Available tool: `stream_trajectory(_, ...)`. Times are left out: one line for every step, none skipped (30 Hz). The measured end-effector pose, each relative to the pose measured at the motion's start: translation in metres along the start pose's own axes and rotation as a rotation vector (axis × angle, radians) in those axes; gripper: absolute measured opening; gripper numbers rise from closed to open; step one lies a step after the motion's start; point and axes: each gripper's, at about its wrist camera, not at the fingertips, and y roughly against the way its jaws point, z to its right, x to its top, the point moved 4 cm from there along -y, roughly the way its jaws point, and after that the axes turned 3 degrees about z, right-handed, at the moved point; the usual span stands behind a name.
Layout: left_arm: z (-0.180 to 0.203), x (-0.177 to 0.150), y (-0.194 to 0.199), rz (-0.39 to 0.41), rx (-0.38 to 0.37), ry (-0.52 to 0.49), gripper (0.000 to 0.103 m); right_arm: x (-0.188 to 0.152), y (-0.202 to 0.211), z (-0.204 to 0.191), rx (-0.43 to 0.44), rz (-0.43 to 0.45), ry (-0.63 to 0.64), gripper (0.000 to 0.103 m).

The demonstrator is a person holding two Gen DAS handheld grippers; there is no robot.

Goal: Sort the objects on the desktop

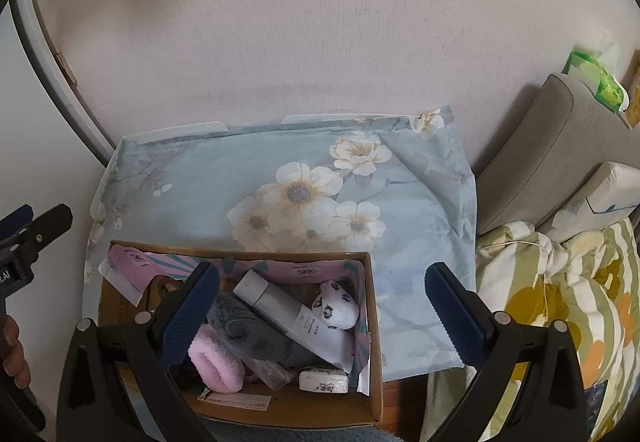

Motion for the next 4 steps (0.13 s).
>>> stream_trajectory(-0.0002, 0.0009, 0.0009, 0.010, 0.000, -0.001, 0.103, -0.0001, -0.0002, -0.0001, -0.001, -0.001, -0.002, 0.102)
stream_trajectory(-0.0003, 0.0016, 0.0013, 0.013, 0.002, -0.003, 0.103, 0.0001, -0.0003, 0.0001, 0.001, -0.001, -0.003, 0.102)
stream_trajectory(0.0001, 0.0025, 0.0006, 0.014, 0.005, -0.009, 0.103, 0.0006, -0.0007, -0.0001, 0.003, -0.002, -0.002, 0.102)
stream_trajectory(0.0002, 0.0030, -0.0001, 0.011, 0.007, -0.013, 0.103, 0.0008, -0.0003, -0.0004, 0.001, -0.001, -0.003, 0.102)
